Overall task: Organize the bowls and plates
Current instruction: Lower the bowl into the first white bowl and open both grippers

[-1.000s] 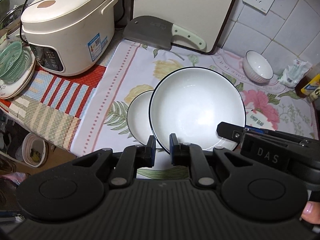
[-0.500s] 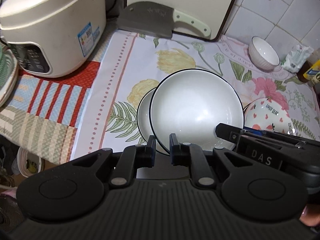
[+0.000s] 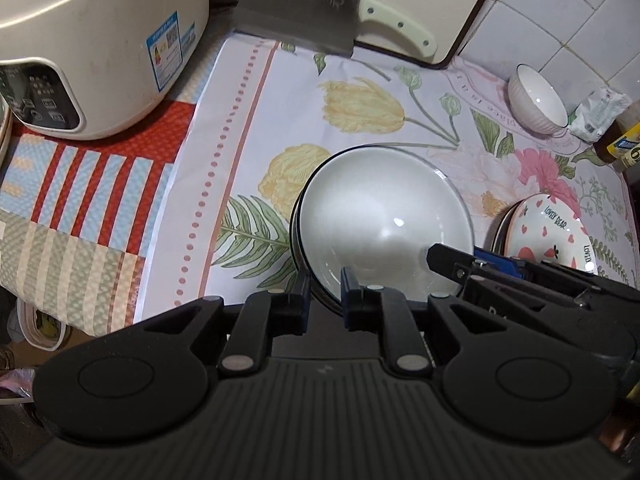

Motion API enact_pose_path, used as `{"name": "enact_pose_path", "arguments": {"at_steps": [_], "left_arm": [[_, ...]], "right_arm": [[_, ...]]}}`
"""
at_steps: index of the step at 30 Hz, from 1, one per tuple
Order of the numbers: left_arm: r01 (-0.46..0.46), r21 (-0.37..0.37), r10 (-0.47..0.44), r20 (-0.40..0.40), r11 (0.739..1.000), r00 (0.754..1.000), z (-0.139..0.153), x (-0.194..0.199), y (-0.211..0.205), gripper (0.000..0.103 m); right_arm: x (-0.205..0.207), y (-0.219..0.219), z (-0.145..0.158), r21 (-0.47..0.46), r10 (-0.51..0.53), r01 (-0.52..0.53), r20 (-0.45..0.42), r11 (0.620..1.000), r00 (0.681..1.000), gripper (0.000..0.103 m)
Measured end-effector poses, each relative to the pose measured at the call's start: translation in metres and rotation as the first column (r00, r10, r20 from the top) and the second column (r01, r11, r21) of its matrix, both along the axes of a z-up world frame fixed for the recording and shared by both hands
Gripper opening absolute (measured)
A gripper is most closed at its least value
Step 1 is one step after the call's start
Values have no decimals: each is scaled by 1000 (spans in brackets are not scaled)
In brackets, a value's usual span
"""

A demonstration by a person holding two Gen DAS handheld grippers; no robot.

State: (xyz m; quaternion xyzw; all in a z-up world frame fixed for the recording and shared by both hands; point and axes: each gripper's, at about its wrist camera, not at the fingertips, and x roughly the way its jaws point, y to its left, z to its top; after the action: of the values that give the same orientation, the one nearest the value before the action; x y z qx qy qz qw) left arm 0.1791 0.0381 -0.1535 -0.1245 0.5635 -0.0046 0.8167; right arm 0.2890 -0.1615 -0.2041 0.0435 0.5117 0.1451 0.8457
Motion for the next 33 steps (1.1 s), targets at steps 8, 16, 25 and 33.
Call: {"name": "enact_pose_path", "arguments": {"at_steps": [8,16,25,33], "left_arm": [[71,81,-71,-2,994,997,3,3,-10,15],[55,16,-55,-21,998,998,15,2,-3,17],[113,28,-112,-32,993,993,49,-10,-16,18],[177,19,-176,-36,984,984,85,-19,-36,21]], "right_arm": [[3,4,-1,-19,5,-5,22,1000,1000,22],[-3,-9,13,38,-5,2,82,999,997,24],[-16,-32,40,93,32,-45,135,995,990,24],[-27,-63,71,95,58,-75,163,993,985,35]]}}
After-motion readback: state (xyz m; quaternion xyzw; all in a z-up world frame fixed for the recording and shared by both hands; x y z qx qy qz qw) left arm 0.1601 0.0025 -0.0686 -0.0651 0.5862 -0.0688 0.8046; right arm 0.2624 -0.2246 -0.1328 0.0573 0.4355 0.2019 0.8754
